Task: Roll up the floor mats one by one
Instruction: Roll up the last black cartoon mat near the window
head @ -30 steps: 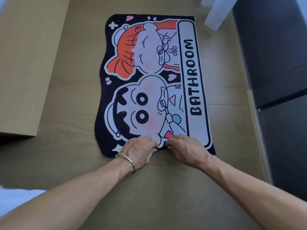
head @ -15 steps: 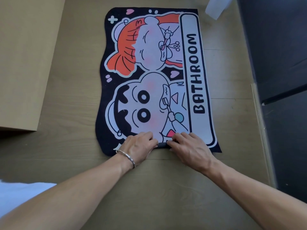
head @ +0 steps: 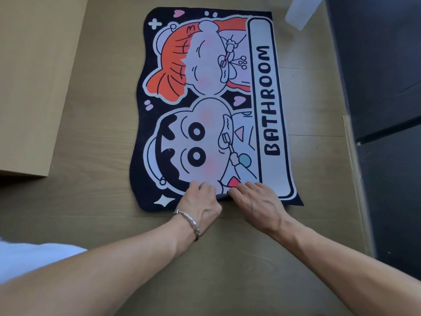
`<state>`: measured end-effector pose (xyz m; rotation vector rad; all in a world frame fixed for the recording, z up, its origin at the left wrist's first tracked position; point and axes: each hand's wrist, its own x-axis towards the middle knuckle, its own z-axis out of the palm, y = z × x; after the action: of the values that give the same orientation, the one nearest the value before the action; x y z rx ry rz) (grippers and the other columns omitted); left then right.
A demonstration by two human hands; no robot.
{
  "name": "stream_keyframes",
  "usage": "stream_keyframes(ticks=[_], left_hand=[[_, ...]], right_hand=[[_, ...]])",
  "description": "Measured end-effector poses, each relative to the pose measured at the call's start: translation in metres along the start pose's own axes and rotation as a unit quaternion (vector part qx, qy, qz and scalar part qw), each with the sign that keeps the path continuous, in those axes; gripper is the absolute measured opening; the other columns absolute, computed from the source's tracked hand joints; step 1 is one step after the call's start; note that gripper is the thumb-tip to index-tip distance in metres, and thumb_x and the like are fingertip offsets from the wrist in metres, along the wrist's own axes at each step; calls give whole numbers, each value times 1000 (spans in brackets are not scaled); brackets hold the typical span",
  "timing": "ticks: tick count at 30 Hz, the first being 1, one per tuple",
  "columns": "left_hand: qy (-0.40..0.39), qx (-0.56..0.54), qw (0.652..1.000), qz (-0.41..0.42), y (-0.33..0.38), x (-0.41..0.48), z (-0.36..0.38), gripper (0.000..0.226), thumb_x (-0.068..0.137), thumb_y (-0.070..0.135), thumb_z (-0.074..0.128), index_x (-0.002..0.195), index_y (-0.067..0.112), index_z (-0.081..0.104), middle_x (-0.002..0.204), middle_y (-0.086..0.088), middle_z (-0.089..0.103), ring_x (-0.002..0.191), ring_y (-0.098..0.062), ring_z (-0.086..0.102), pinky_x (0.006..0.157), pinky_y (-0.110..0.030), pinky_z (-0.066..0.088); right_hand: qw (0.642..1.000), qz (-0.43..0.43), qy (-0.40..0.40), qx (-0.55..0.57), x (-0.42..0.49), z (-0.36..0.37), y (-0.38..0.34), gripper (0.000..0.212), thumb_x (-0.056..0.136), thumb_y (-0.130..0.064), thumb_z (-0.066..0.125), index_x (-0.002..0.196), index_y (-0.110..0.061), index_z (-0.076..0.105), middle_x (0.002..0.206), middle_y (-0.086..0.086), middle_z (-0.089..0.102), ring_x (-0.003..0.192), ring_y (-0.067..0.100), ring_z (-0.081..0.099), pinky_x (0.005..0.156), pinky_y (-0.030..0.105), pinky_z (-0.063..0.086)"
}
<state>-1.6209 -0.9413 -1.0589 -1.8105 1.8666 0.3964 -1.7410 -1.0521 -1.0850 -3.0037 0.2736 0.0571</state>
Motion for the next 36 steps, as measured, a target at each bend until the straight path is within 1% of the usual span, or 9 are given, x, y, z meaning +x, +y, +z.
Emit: stream_keyframes(ticks=[4, 8, 12, 14, 16, 20, 24, 33, 36], left_hand=[[-6, -57, 998, -33, 2, -7, 9, 34, 85, -13, 35, 114, 0, 48, 105, -15, 43, 94, -27, 42, 62, -34, 29], [93, -30, 995, -10, -11, -11, 18, 24, 47, 1, 75, 68, 7, 64, 63, -5, 49, 54, -18, 46, 44, -24, 18], [119, -10, 993, 8, -23, -10, 20, 22, 42, 2, 68, 58, 13, 59, 52, -2, 47, 47, -18, 45, 47, -26, 19], [142, -9, 990, 12, -28, -10, 16, 19, 45, 3, 57, 59, 15, 57, 49, 0, 47, 49, -19, 45, 49, -27, 20], [154, -39, 987, 3, -30, -10, 16, 23, 43, -1, 52, 60, 15, 55, 48, -1, 47, 47, -20, 45, 46, -24, 19], [154, -94, 983, -28, -26, -9, 20, 38, 31, -9, 67, 61, 11, 54, 50, -4, 44, 42, -21, 43, 40, -17, 14], [163, -107, 980, -35, -29, -10, 23, 34, 39, -11, 67, 64, 9, 56, 60, -5, 49, 44, -21, 43, 39, -17, 15], [158, -99, 982, -19, -32, -12, 30, 36, 41, -10, 68, 70, 10, 61, 68, -5, 52, 54, -19, 46, 39, -19, 15], [169, -98, 980, -25, -36, -9, 29, 33, 45, -12, 53, 70, 9, 60, 67, -6, 50, 54, -20, 45, 40, -20, 17]], right_hand=[[1000, 1, -9, -14, 1, 1, -3, 24, 50, 5, 48, 64, -13, 56, 55, 2, 49, 46, 21, 43, 42, 27, 27], [1000, -3, -17, -25, -1, 1, -1, 23, 51, 5, 53, 64, -12, 56, 57, 2, 49, 46, 21, 43, 42, 26, 22], [999, -29, -11, -43, -5, 3, 0, 22, 57, 6, 60, 69, -12, 59, 65, 3, 53, 52, 21, 44, 44, 29, 28], [998, -38, 3, -55, -5, 3, 1, 19, 69, 3, 48, 72, -12, 60, 72, 4, 55, 58, 22, 46, 49, 32, 35], [998, -24, 15, -54, -2, 2, 1, 19, 68, 2, 46, 69, -12, 59, 72, 6, 55, 58, 23, 47, 50, 32, 36], [999, 35, 0, -12, 4, 3, -2, 26, 50, 8, 66, 70, -9, 61, 64, 7, 54, 46, 23, 44, 41, 28, 30], [999, 43, 6, 23, -1, 5, 1, 37, 47, 11, 68, 78, -8, 62, 65, 7, 55, 47, 24, 45, 33, 29, 35], [997, 42, -44, 55, 0, 3, 13, 41, 58, 10, 67, 94, -11, 67, 83, 6, 63, 58, 26, 53, 37, 32, 42], [995, 50, -42, 74, 8, -2, 18, 39, 62, 9, 70, 94, -11, 66, 93, 8, 62, 51, 26, 54, 33, 31, 40]])
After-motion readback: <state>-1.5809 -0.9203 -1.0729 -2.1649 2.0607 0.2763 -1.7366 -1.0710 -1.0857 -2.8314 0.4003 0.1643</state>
